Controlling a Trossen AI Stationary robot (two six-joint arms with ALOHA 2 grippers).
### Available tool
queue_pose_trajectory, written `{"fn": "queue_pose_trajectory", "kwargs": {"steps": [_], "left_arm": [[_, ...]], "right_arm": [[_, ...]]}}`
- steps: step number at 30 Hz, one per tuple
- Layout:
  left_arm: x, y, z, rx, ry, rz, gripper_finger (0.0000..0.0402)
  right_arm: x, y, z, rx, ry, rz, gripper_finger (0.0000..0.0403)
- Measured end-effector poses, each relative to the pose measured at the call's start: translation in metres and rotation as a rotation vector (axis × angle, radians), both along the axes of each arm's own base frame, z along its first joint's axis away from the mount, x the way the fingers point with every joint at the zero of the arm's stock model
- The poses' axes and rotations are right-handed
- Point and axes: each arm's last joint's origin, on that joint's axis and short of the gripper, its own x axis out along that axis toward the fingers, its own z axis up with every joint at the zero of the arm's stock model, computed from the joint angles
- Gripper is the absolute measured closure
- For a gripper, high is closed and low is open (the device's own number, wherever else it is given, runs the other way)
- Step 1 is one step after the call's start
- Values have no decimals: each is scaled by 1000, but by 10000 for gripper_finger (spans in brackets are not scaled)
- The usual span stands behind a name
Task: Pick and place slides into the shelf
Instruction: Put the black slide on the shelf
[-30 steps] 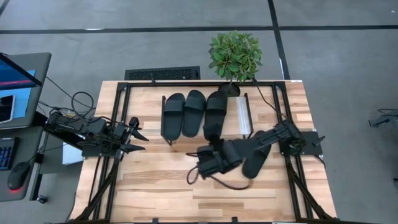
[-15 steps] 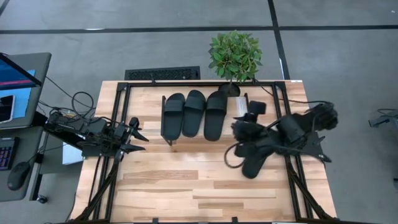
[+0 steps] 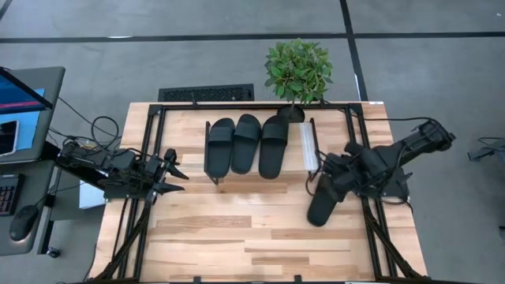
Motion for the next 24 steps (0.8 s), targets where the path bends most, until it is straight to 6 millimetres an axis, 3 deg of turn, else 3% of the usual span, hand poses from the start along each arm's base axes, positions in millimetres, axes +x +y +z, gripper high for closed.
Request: {"fn": "queue_pose_trajectory", "kwargs": {"steps": [5, 10, 18, 24], "left_arm": [[0, 0, 0, 0, -2, 18, 242], [0, 1, 1, -1, -10, 28, 242], [0, 1, 1, -1, -14, 28, 242], [0, 1, 2, 4, -21, 31, 242]], "right_arm": [[-16, 9, -32, 9, 88, -81, 256], [-18, 22, -56, -25, 150, -147, 233], [3, 47, -87, -64, 229, -130, 172], [16, 53, -107, -104, 305, -126, 159]]}}
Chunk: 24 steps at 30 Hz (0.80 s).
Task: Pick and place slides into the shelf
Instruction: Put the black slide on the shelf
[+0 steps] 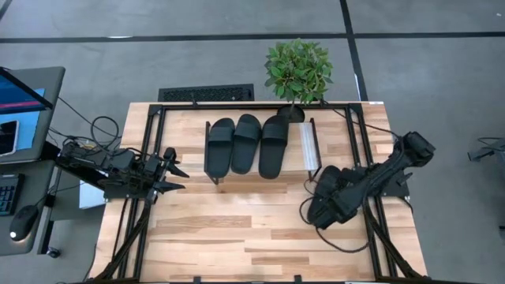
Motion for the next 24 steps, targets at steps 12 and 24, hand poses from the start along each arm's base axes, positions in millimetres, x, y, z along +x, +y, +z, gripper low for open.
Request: {"fn": "queue_pose_trajectory", "kwargs": {"steps": [12, 24], "left_arm": [[0, 0, 1, 8, -17, 0, 242], [0, 0, 1, 10, -14, -1, 242]], "right_arm": [[12, 5, -18, 31, 41, -9, 159], [13, -1, -21, -19, 24, -11, 159]]}}
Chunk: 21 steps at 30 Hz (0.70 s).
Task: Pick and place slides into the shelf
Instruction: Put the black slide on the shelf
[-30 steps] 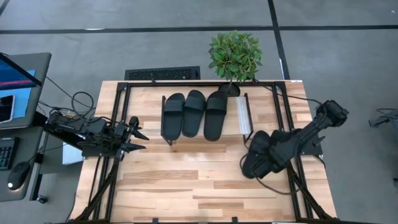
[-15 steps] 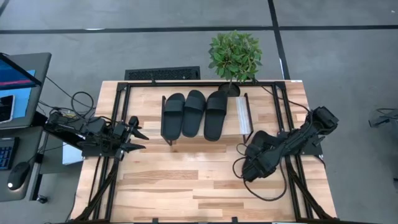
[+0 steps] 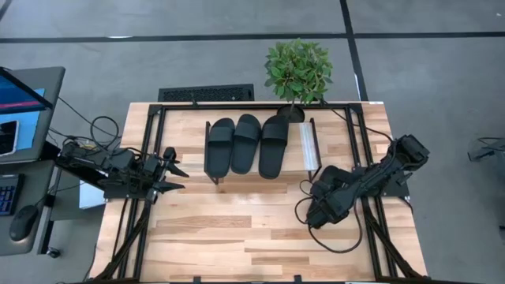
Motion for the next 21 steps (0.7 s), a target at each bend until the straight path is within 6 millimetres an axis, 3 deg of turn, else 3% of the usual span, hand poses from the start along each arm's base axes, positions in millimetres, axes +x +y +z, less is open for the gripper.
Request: {"fn": "queue_pose_trajectory", "kwargs": {"steps": [12, 15, 18, 19, 21], "left_arm": [[0, 0, 0, -6, 1, -1, 242], [0, 0, 0, -6, 1, -1, 242], [0, 0, 0, -7, 2, -1, 242], [0, 0, 0, -6, 2, -1, 242], [0, 0, 0, -7, 1, -1, 242]], "right_arm": [[-12, -20, -28, -38, 67, -51, 166], [-16, -21, -32, -11, 108, -48, 225], [-16, -21, -32, 9, 125, -49, 349], [-17, -21, -32, 11, 134, -38, 374], [-17, -20, -32, 18, 136, -29, 384]]}}
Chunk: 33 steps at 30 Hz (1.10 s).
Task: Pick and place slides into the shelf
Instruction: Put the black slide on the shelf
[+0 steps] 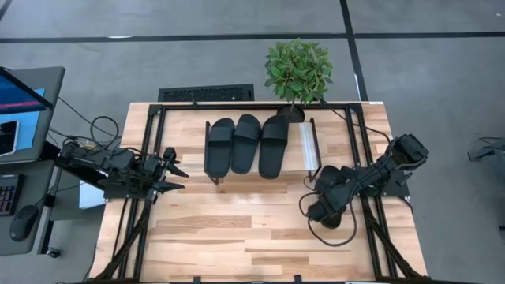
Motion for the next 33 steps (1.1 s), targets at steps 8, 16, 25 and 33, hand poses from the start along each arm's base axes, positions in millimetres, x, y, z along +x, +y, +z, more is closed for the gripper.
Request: {"fn": "queue_pose_trajectory", "kwargs": {"steps": [8, 16, 25, 33], "left_arm": [[0, 0, 0, 0, 0, -5, 242], [0, 0, 0, 0, 1, -5, 242], [0, 0, 0, 1, 2, -5, 242], [0, 0, 0, 0, 2, -5, 242]], "right_arm": [[-1, 10, 14, 24, 48, 11, 398], [4, 37, 60, 97, 6, 59, 400], [8, 64, 99, 232, -103, 123, 402], [4, 75, 136, 227, -299, 269, 402]]}}
